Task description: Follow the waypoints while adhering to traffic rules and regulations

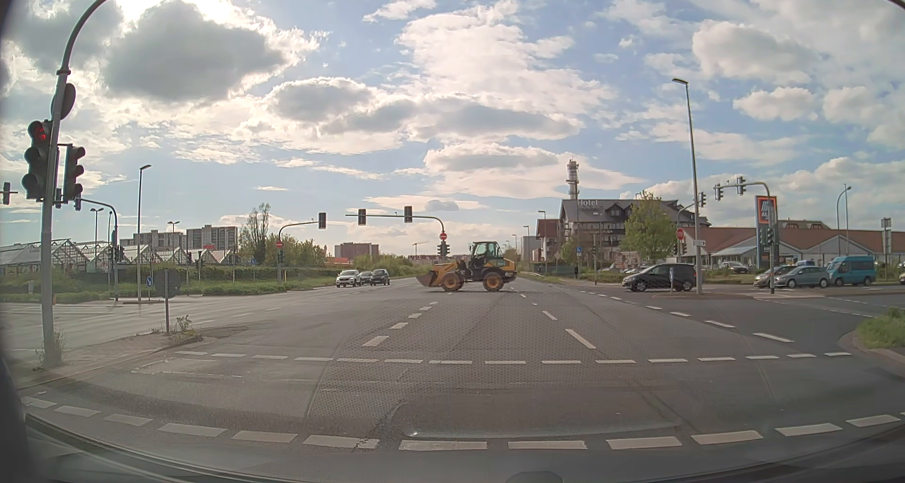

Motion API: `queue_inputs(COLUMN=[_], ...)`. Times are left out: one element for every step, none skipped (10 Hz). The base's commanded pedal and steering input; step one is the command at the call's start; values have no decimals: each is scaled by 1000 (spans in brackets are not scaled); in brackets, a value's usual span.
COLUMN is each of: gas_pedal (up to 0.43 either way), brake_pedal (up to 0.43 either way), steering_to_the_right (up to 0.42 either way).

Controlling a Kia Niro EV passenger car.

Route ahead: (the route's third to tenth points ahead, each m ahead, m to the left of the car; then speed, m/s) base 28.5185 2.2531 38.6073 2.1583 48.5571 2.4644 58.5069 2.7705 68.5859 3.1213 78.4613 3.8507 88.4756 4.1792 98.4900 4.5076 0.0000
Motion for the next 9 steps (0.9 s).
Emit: queue_inputs(gas_pedal=[0,0,0,0,0,0,0,0,0], brake_pedal=[274,274,274,274,274,274,274,274,274], steering_to_the_right=[-4,-4,-4,-4,-4,-4,-4,-4,-4])
